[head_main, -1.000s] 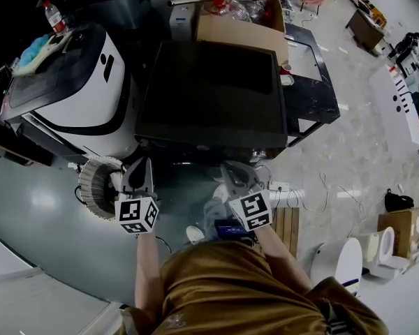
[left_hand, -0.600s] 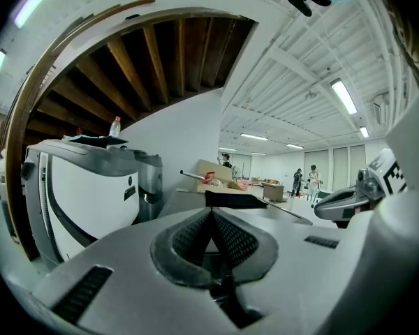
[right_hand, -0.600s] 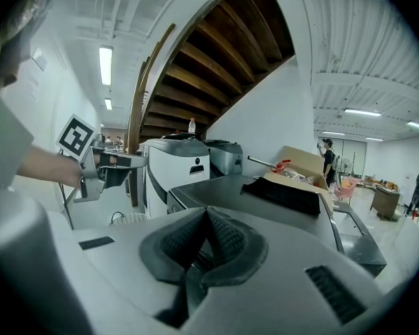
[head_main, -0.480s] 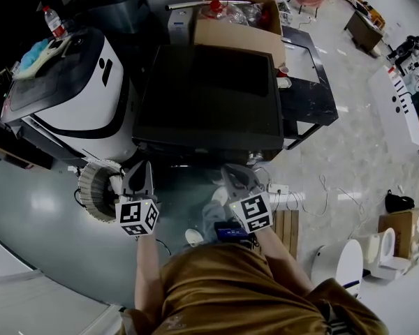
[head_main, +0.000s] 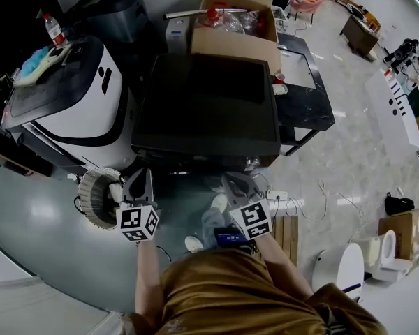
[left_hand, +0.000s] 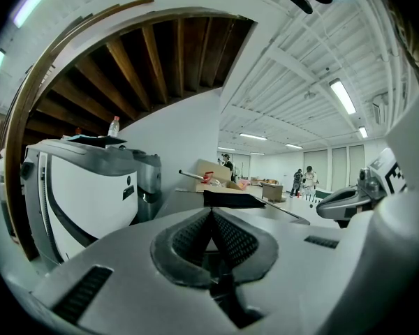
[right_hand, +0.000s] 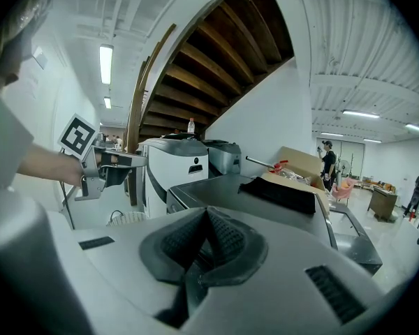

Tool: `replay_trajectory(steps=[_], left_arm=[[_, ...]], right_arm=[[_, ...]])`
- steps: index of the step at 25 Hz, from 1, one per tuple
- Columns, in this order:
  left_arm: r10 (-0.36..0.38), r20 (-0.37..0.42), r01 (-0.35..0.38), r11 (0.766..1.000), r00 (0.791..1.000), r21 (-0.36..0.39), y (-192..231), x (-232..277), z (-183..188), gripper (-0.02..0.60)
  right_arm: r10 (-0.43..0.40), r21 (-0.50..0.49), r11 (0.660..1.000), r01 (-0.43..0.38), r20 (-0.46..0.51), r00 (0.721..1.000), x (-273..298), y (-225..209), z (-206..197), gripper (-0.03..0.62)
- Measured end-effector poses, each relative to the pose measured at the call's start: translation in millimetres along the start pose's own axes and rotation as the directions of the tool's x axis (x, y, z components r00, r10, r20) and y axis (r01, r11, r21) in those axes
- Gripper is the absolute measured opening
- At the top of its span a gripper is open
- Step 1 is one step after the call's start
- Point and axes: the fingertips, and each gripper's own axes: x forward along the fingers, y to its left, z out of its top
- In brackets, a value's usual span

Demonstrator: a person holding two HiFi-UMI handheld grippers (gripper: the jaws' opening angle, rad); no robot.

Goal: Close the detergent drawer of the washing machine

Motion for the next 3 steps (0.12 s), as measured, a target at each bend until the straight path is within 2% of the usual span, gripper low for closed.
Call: replay_trajectory(steps=[3], left_arm=[[0.002, -0.002, -0.002, 1.000, 1.000, -0.002, 0.8, -4.0, -2.5, 0.026]], right_arm=[[0.000, -0.002, 1.000, 0.000, 0.000, 1.000, -1.6, 1.9, -0.7, 0.012]])
